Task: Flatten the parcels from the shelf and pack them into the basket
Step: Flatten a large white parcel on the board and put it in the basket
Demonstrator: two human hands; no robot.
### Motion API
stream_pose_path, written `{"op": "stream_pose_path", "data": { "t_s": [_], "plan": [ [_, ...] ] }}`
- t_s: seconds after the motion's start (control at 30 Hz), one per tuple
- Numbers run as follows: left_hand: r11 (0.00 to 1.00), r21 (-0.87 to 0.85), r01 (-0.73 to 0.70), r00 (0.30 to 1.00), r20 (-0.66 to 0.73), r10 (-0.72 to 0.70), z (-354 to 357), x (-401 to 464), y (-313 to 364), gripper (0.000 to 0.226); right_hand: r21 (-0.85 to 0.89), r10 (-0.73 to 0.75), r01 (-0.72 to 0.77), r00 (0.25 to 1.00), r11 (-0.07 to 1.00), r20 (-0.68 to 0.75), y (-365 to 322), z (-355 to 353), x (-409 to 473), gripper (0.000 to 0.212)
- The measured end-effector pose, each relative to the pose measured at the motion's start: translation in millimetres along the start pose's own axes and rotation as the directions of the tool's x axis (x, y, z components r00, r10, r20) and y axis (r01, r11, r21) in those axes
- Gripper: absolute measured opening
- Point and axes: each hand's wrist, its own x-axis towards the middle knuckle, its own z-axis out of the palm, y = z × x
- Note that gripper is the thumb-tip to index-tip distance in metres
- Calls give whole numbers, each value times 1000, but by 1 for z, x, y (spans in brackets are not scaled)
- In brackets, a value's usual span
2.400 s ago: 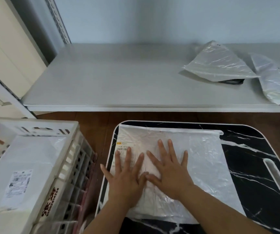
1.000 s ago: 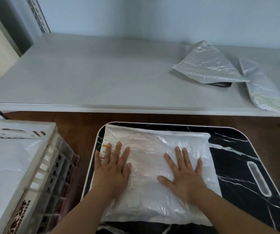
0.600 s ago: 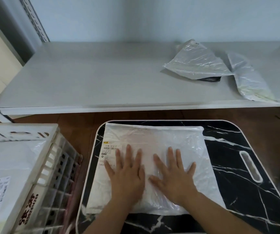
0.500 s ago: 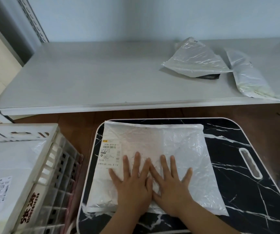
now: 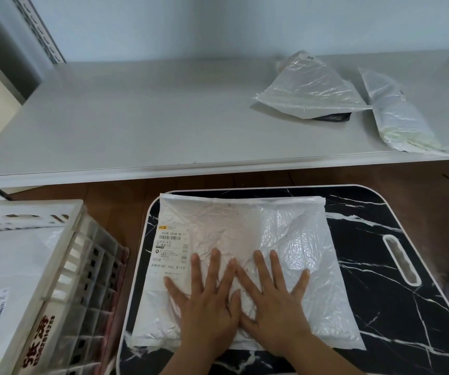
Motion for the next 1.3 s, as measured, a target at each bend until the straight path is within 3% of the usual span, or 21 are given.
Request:
{"op": "stream_pose_path", "data": {
  "t_s": [0.17, 0.2, 0.3, 0.47, 0.53, 0.6, 0.67, 0.77, 0.87, 1.07, 1.2, 1.3],
  "plan": [
    [1000, 11, -25, 997, 74, 25, -2, 1, -4, 57, 64, -28, 28, 1000, 998, 6, 16, -2, 2, 75],
    [999, 5, -40, 996, 81, 39, -4, 2, -6, 58, 84, 16, -14, 1000, 996, -23, 20, -5, 4, 76],
    [994, 58, -95, 986, 140, 86, -18, 9, -23, 63, 121, 254, -263, 964, 957, 81, 31, -21, 8, 85],
    [944, -82, 319, 932, 210, -297, -51, 24, -48, 89, 210, 553, -573, 820, 792, 149, 43, -55, 16, 93],
    [849, -202, 488, 871, 175, -459, -70, 30, -51, 95, 315, 655, -654, 746, 687, 121, 44, -68, 21, 94],
    [688, -375, 621, 776, 173, -606, -86, 37, -56, 86, 421, 711, -680, 695, 600, 109, 44, -77, 26, 92],
    [484, -575, 659, 705, 250, -664, -99, 41, -63, 69, 500, 733, -682, 668, 533, 128, 46, -81, 30, 81],
    [333, -717, 612, 725, 339, -600, -115, 39, -73, 33, 510, 704, -648, 701, 565, 111, 43, -91, 28, 32],
    [324, -765, 556, 786, 358, -505, -131, 31, -82, 11, 463, 646, -592, 762, 660, 53, 35, -102, 24, 19],
    [361, -800, 480, 815, 254, -521, -177, -4, -115, 7, 496, 570, -471, 820, 729, -59, 2, -141, 21, 23],
    [376, -829, 413, 797, 128, -591, -213, -31, -152, 20, 595, 491, -313, 857, 740, -159, -49, -171, 22, 18],
    [374, -857, 355, 758, 30, -651, -245, -60, -190, 17, 669, 398, -161, 891, 725, -218, -96, -189, 29, 16]
  ]
}}
